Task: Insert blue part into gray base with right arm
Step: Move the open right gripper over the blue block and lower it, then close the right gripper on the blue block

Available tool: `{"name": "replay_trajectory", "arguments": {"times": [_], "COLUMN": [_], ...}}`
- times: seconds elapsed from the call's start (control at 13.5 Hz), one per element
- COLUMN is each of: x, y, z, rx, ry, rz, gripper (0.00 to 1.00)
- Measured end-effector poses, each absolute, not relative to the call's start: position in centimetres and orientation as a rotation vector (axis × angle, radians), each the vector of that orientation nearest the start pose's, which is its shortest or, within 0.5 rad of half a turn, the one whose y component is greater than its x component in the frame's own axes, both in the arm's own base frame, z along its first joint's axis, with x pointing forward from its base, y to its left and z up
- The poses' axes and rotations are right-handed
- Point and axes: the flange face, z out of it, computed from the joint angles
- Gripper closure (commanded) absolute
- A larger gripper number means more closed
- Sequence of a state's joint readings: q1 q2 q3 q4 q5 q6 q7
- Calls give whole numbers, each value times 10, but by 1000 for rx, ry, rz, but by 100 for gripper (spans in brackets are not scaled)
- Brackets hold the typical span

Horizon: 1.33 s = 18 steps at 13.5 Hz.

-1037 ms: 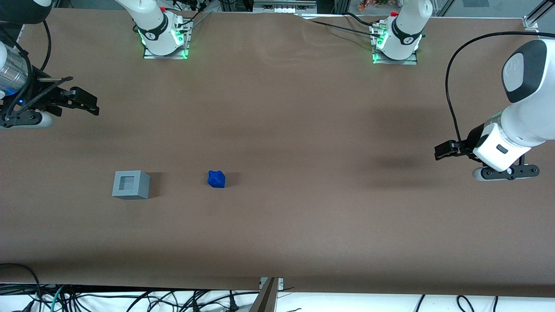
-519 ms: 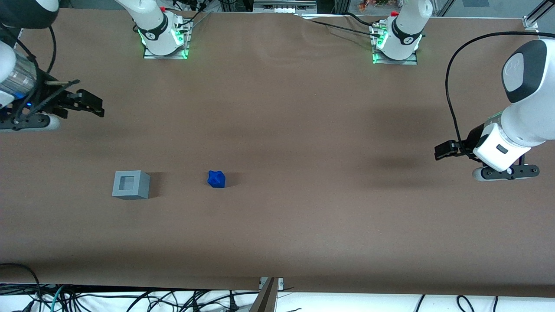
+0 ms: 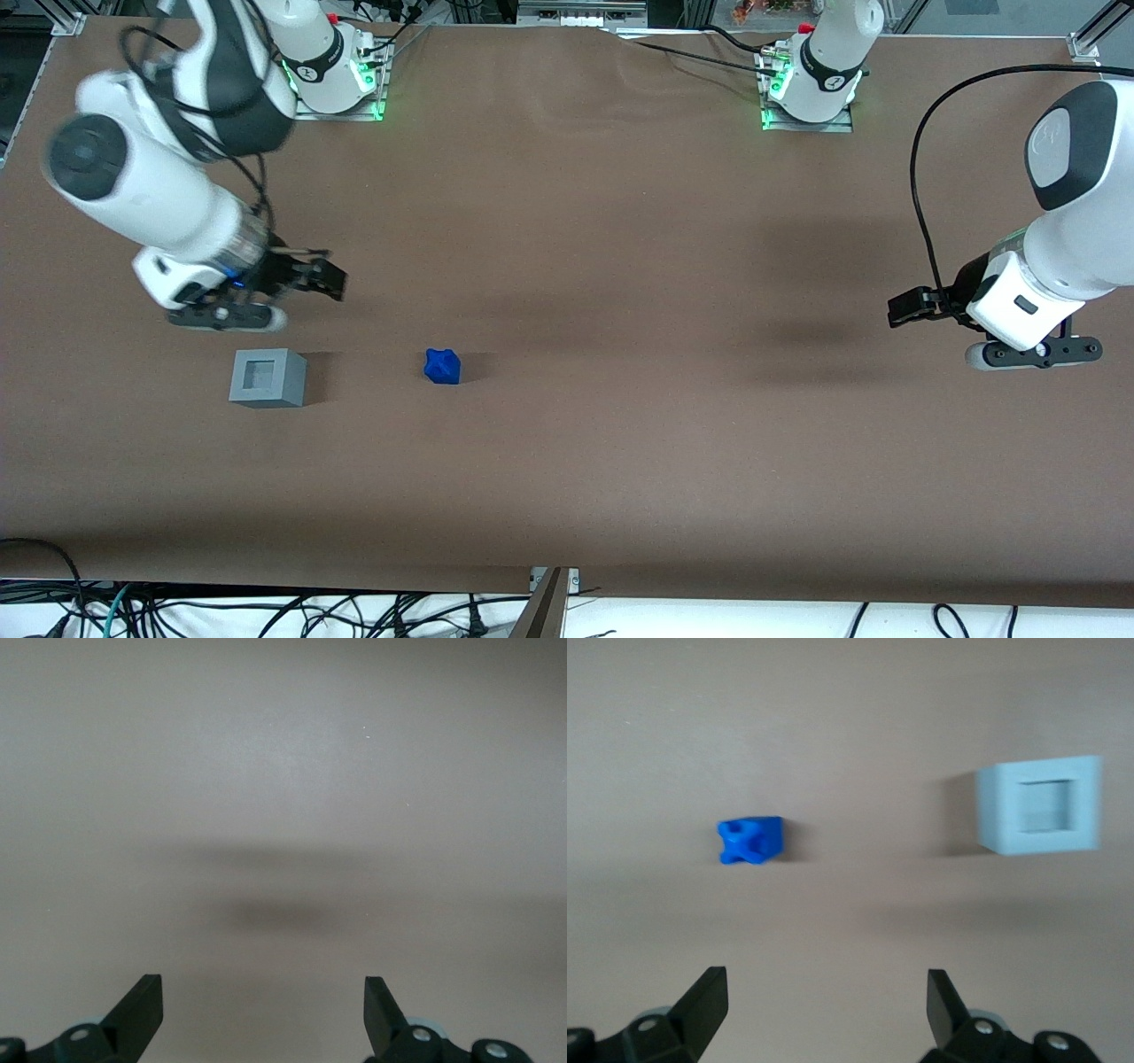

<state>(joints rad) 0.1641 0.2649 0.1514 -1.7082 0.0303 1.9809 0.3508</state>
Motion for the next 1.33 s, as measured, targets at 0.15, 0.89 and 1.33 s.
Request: {"name": "replay_trajectory", "arguments": {"times": [0.15,0.89,1.33], "x": [612,615,617], "y": [227,295,294], "z": [396,257,233], "rx": [-3056,-3064,-3082], "ry": [126,200,165], "rz": [0,-76,-105], "gripper": [1,9,22]}}
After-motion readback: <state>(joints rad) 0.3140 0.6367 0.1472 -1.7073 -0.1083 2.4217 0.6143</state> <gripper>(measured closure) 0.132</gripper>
